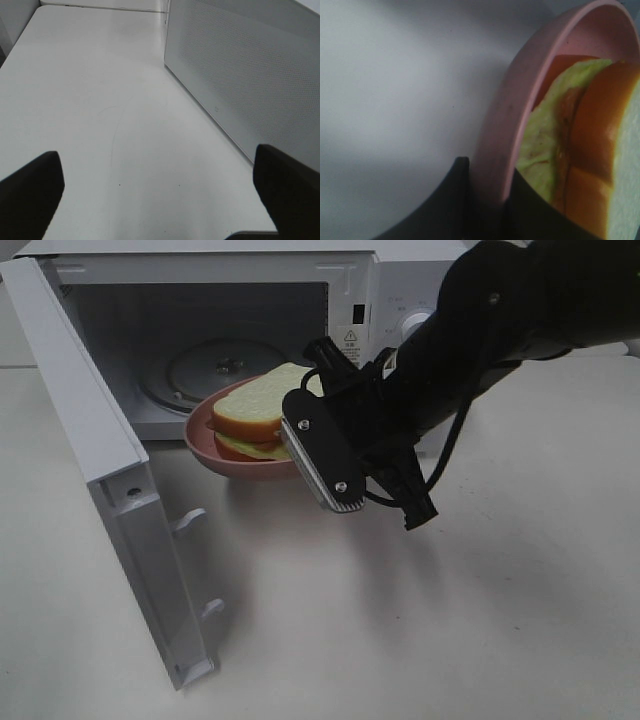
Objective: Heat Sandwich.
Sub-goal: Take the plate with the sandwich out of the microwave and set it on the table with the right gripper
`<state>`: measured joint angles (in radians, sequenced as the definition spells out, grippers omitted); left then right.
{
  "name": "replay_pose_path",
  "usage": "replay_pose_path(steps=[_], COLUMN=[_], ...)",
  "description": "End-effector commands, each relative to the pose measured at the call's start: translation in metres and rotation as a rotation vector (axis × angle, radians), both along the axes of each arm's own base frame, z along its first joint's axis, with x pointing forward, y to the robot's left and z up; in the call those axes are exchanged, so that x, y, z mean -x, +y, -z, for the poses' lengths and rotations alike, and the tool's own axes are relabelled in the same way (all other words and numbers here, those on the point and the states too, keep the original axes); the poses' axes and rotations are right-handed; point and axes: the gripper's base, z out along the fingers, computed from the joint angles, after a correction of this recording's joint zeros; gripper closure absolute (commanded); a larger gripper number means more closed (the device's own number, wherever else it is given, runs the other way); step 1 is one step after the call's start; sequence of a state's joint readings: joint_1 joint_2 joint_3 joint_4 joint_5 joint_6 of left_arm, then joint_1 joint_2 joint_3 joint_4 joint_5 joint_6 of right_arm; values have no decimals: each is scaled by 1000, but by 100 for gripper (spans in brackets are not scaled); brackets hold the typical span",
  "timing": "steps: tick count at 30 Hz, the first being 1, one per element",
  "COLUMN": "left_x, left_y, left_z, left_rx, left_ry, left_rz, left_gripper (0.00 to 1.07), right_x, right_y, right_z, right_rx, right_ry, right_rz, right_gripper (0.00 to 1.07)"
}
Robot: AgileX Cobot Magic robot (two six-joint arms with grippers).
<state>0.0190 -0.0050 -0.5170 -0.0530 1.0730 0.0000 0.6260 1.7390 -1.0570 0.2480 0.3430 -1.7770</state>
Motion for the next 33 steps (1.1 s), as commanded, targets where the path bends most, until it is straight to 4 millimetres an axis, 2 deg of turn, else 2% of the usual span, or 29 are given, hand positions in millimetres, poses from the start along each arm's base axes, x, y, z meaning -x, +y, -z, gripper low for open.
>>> replay_pose_path(steps=[1,26,33], left_x=[2,2,2], left_y=[0,0,0], left_z=[0,0,0], left_rx=[-2,-2,-2], left_ry=[-19,-19,-19], left_rz=[-5,-5,-5], left_gripper=[10,10,10], right_x=[7,79,101], right_y=[-10,-64,-82], right_z=[-9,-28,-27], right_rx=[-29,-78,-87], right_ry=[-33,-97,-131], right_rz=[32,99,107], right_gripper=[107,107,107])
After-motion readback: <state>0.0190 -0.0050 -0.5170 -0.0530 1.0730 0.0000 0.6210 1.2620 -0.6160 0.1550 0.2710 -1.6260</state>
